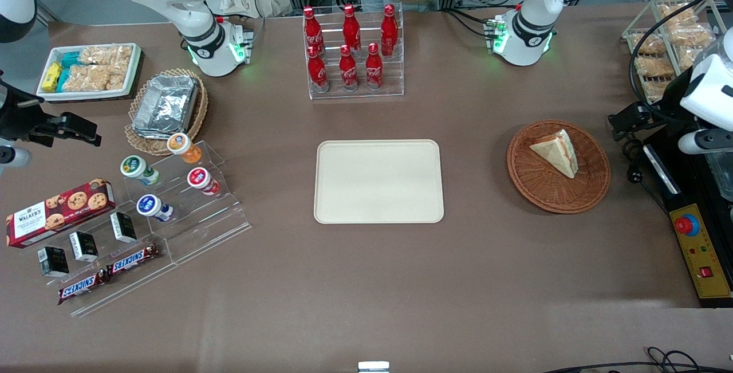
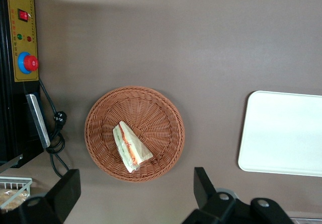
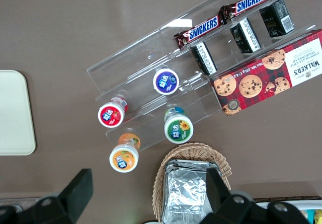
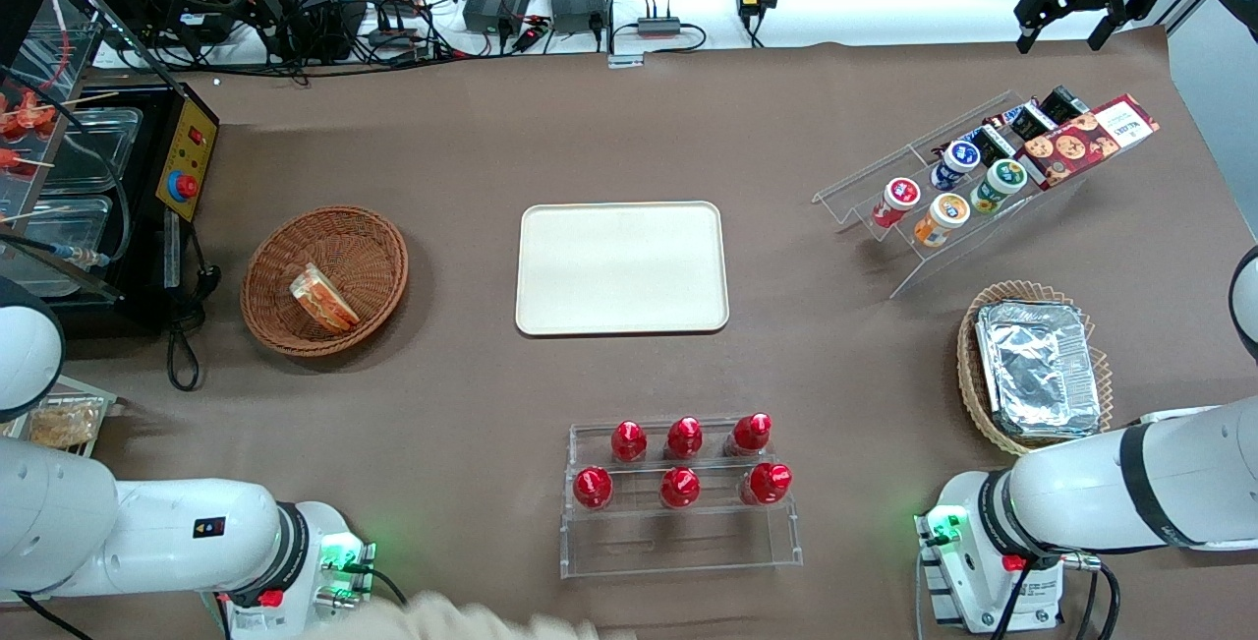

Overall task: Place sandwich from basket to tray
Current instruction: 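Move the left gripper over the wicker basket holding the sandwich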

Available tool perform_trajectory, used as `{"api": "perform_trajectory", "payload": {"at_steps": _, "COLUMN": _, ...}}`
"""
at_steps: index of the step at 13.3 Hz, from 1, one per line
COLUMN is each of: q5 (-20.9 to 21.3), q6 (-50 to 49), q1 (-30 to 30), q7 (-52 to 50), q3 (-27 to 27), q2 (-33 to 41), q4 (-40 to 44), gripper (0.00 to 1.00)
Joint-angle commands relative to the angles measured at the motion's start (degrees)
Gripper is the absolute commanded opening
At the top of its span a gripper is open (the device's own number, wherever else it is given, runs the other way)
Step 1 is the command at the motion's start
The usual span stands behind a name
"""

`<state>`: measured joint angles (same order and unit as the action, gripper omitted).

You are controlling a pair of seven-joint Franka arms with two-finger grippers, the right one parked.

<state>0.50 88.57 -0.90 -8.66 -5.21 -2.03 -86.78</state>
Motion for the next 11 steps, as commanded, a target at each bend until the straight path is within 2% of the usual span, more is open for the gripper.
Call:
{"api": "perform_trajectory", "payload": {"at_steps": 1, "q5": 0.38, "q6": -1.20, "q1": -0.16, "q7": -1.17, "q3": 0.02, "q2": 0.53, "q4": 0.39, "gripper": 1.00}}
{"api": "perform_trajectory", "payload": {"at_steps": 4, "q5": 0.91, "q6": -1.29, "q1": -0.07, "q7": -9.93, "q3": 0.02, "q2": 0.27, "q4": 0.30, "gripper": 1.00}}
{"api": "perform_trajectory", "payload": {"at_steps": 7, "q5": 1.00, "q6": -2.35, "q1": -0.15, "q7": -24.36, "q3": 0.11, "q2": 4.30, "q4": -5.91, "gripper": 1.00}}
{"api": "perform_trajectory", "payload": {"at_steps": 9, "q5": 1.00, "q6": -0.69, "q1": -1.20, "q7": -25.00, "q3": 0.20, "q2": 11.74, "q4": -15.90, "gripper": 1.00}}
{"api": "perform_trajectory", "payload": {"at_steps": 11, "q5": 0.47, "q6": 6.14, "q1": -3.84, "q7": -25.35, "q3": 0.20, "q2": 22.98, "q4": -30.82, "gripper": 1.00}}
